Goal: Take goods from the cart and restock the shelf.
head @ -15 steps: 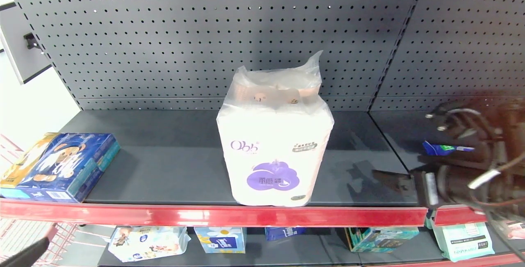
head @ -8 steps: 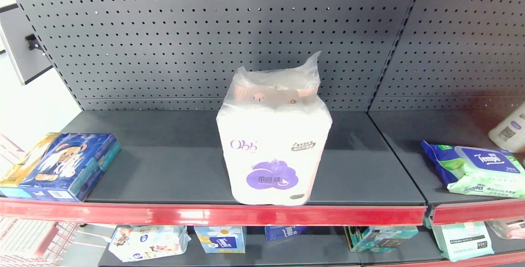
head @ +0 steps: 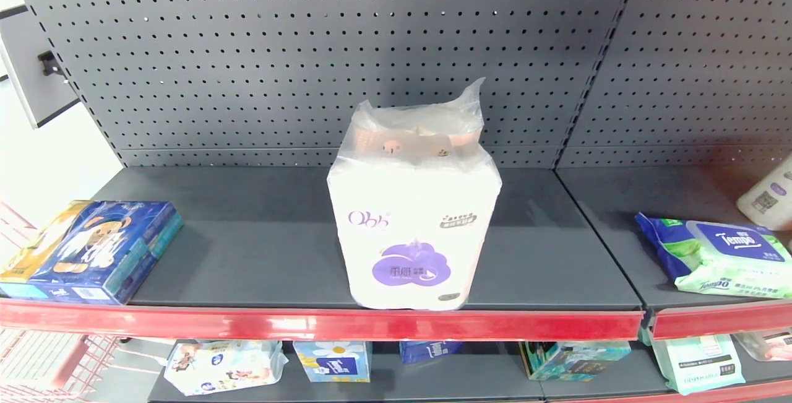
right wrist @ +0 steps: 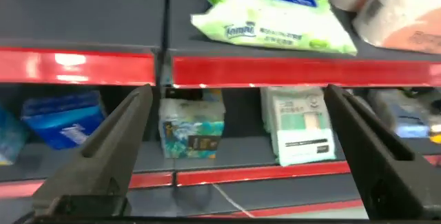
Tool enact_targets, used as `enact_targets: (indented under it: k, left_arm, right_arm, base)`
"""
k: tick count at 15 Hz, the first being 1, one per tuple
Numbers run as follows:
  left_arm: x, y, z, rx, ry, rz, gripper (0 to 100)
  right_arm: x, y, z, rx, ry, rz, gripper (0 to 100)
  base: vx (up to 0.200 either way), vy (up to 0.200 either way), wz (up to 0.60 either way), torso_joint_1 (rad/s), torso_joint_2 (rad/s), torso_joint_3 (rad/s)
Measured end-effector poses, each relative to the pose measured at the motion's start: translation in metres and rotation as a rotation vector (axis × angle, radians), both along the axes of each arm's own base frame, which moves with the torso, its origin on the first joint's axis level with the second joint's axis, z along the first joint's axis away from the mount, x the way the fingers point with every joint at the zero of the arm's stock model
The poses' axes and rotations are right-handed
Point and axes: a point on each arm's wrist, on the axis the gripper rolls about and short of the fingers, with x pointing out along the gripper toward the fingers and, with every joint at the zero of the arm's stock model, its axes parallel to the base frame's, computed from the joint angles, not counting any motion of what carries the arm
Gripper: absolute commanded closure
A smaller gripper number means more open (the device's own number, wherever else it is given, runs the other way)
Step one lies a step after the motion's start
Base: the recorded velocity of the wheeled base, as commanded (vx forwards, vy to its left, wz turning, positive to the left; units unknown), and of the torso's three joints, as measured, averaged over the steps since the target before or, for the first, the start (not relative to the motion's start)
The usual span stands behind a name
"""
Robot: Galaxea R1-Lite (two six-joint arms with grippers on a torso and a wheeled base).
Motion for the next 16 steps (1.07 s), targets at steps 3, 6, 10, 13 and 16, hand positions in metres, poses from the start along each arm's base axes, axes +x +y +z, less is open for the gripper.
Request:
enact_targets:
  k: [3, 6, 10, 13, 16]
  left_arm:
    - [0.013, 0.0, -0.005, 0.033, -0.18, 0.012, 0]
    - [0.017, 0.0, -0.021, 0.017, -0.113, -0.012, 0]
    - [0.017, 0.0, -0.022, 0.016, -0.108, -0.015, 0]
    - [0.017, 0.0, -0.023, 0.016, -0.107, -0.016, 0]
    - [0.017, 0.0, -0.023, 0.016, -0.107, -0.016, 0]
  right_arm:
    - [-0.001, 0.0, -0.008, 0.047, -0.017, -0.02, 0]
    - [-0.001, 0.002, -0.011, 0.094, -0.024, 0.102, 0]
    - [-0.001, 0.002, -0.017, 0.092, 0.023, 0.123, 0]
    - [-0.001, 0.002, -0.018, 0.113, 0.025, 0.139, 0]
    - [-0.003, 0.0, -0.018, 0.125, 0.008, 0.231, 0]
  base:
    - [0.0, 0.0, 0.0, 0.0, 0.0, 0.0]
    - [0.0, 0.0, 0.0, 0.0, 0.0, 0.0]
    - [0.0, 0.0, 0.0, 0.0, 0.0, 0.0]
    - [0.0, 0.0, 0.0, 0.0, 0.0, 0.0]
    - [0.0, 0.0, 0.0, 0.0, 0.0, 0.0]
